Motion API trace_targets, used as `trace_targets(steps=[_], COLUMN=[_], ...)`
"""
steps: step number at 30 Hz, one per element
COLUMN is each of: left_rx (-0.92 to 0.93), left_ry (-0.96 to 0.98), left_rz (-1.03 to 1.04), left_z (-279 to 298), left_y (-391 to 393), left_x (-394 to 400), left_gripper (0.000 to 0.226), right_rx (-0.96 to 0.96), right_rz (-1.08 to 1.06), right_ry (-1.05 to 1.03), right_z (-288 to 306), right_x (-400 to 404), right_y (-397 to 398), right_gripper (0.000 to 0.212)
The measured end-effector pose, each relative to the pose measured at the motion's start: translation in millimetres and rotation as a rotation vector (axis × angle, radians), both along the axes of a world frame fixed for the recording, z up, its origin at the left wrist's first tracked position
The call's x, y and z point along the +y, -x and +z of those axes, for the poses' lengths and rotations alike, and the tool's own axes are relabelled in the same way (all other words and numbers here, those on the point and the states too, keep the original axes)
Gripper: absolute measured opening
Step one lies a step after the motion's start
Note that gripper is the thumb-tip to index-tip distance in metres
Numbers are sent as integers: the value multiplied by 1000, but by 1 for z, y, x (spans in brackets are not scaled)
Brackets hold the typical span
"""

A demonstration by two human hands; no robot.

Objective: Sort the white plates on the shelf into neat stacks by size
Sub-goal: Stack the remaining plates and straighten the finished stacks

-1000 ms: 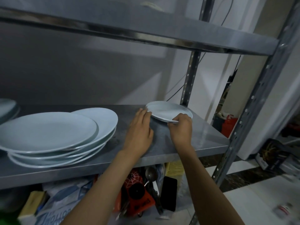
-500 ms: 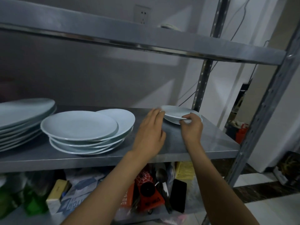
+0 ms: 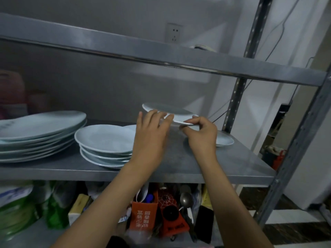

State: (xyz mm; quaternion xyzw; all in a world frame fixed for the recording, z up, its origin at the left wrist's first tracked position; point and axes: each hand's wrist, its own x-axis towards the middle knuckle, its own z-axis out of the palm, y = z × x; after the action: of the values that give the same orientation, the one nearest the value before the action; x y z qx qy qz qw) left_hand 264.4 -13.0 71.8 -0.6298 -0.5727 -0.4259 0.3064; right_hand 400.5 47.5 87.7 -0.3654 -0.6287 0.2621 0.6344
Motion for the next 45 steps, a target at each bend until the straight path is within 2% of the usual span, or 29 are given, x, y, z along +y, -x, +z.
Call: trace_targets(steps=[4,7,16,23,28,32,36,40,45], left_rx=[18,52,88,47,33,-28,-104,-56,-19], left_ry=[-94,-78,54,132,177,228,255,352,357], left_rz=[48,75,57,55,57,12,-121,-114,-98], left_z=[4,6,-2,-10,-19,-30,-30,-26,-13], left_y=[28,43,66,67,64,66,65,58,44], left_x=[-15,-24,-47,-47,-44,-42,-42,-39,-31], left_gripper=[24,8,8,8,13,8,4,14,27], right_rx=[-51,-70,-162,-243,-315,-300,-243,-237,-379], right_rz=[108,149,284,272,116,-42,-137,-215,-319], right_ry=[-21,3,12,0,22,-21,44,105,106], right_z=[0,-3,-8,-11,-16,-23,-30,-44,-60], right_x=[-9,-14,-25,-24,-14,1,17,37,75], right_y=[21,32,51,51,39,24,6,-8,-23], right_gripper=[16,13,20,25,46,41,34,31,33])
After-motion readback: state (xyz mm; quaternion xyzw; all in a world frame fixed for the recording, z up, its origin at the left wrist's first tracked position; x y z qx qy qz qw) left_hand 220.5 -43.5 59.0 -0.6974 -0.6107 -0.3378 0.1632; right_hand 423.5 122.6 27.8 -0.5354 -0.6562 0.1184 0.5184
